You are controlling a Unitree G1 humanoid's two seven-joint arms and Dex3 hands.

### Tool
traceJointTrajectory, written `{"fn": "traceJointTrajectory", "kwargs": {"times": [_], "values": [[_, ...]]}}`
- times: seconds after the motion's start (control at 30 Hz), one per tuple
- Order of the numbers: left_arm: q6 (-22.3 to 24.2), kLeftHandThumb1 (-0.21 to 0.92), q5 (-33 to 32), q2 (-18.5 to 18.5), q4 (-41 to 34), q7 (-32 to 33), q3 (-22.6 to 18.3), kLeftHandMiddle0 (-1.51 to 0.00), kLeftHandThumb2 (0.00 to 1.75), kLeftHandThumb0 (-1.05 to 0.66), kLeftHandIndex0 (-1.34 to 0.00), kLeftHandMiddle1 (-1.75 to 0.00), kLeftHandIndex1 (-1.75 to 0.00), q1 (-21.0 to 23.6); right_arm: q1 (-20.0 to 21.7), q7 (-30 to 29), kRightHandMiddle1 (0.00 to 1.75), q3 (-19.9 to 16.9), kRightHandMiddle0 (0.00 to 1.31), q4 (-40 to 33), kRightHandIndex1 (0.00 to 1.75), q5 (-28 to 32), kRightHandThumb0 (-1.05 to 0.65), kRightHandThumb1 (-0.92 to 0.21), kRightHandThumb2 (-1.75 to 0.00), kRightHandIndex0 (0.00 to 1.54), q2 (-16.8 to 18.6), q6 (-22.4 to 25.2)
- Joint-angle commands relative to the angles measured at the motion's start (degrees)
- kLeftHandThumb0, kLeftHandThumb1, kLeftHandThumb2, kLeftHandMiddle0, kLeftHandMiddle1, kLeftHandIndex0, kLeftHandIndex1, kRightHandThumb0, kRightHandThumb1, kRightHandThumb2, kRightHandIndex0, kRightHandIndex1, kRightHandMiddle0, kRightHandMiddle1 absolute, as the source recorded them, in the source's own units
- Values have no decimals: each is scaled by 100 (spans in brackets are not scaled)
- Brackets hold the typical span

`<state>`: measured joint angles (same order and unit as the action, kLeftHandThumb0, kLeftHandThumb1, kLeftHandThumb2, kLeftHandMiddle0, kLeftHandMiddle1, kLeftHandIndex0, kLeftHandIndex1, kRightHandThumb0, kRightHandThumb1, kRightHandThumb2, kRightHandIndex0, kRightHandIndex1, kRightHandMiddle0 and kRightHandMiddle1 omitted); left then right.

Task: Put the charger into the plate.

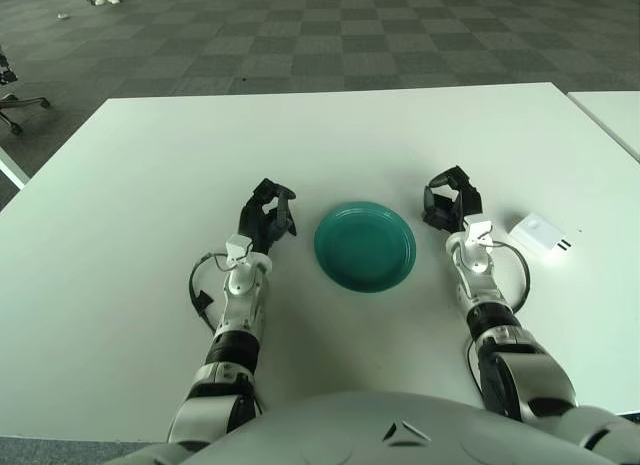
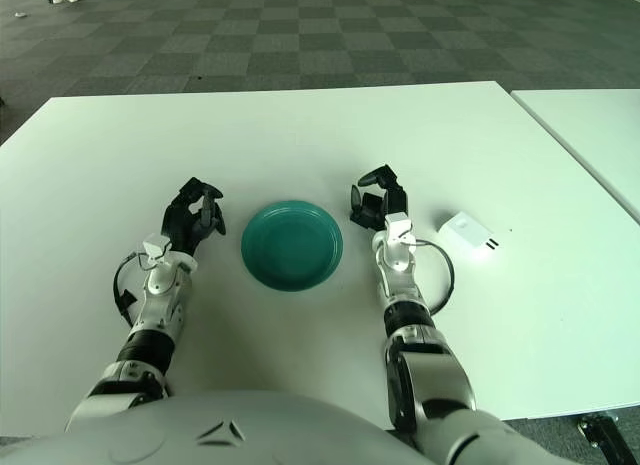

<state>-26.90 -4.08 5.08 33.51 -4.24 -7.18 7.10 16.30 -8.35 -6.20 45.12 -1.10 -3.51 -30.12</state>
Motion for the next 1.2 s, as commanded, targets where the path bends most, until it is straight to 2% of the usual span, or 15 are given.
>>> {"fn": "traceJointTrajectory", "kwargs": {"times": [0.0,0.3,0.4,0.43,0.47,0.5,0.53,0.57,0.6,0.67,0.73,0.77,0.9,1.03,1.17], "values": [[118,92,-104,-30,480,100,-169,-109,73,-59,-66,-175,-175,-1021,-1631,72,175,98,47,51,175,60,-43,-50,-109,128,338,861],[141,92,-246,-118,791,49,-359,-102,75,-65,-64,-175,-175,-689,-1799,-21,175,164,45,-334,175,-14,-42,-53,-105,127,498,892],[240,92,-249,-55,742,121,-375,-95,78,-70,-58,-175,-175,-579,-1686,-703,175,278,44,-333,175,-568,-42,-54,-103,122,408,705],[263,92,-227,-19,701,176,-367,-90,79,-72,-55,-175,-174,-547,-1671,-964,175,349,42,-372,174,-808,-41,-57,-99,104,354,681],[282,92,-175,35,583,261,-332,-81,81,-74,-51,-175,-174,-556,-1784,-1424,175,526,38,-784,174,-1386,-40,-63,-91,77,244,813],[298,92,-143,65,499,314,-310,-64,83,-79,-46,-167,-170,-564,-1866,-1749,175,656,31,-1087,153,-1793,-38,-73,-77,53,173,923],[347,92,-108,104,347,369,-273,-58,83,-81,-45,-164,-168,-603,-1949,-2058,175,779,29,-1381,145,-2218,-38,-77,-72,45,80,1065],[384,92,-88,128,243,406,-248,-48,84,-83,-41,-155,-164,-630,-2000,-2263,175,862,25,-1562,126,-2490,-37,-83,-65,34,22,1167],[509,92,-43,205,-54,487,-180,-41,84,-85,-39,-150,-161,-715,-2010,-2646,175,983,23,-1661,114,-2943,-37,-86,-60,27,-153,1337],[672,92,-1,299,-447,584,-101,-34,84,-85,-35,-136,-153,-837,-1977,-3372,147,1198,12,-1734,95,-3709,-58,-89,-61,19,-431,1686],[625,92,-25,261,-366,561,-137,-26,83,-85,-29,-120,-143,-821,-1926,-4023,123,1359,5,-1841,73,-4349,-76,-91,-65,15,-580,2159],[556,92,-26,233,-277,533,-154,-25,82,-84,-27,-116,-141,-804,-1910,-4207,119,1373,4,-1946,68,-4587,-79,-91,-66,15,-657,2417],[420,92,-11,201,-131,487,-176,-19,82,-82,-19,-94,-129,-792,-1940,-4392,102,1385,1,-2225,41,-4937,-91,-92,-68,16,-795,2916],[81,92,2,144,102,396,-192,-16,84,-79,-14,-78,-122,-794,-2289,-4008,101,1179,0,-3242,21,-5518,-100,-92,-71,17,-996,3771],[-29,92,-28,106,131,319,-203,-16,85,-78,-12,-70,-118,-828,-2342,-4002,99,1137,0,-3501,13,-5812,-104,-92,-74,17,-988,4240]]}}
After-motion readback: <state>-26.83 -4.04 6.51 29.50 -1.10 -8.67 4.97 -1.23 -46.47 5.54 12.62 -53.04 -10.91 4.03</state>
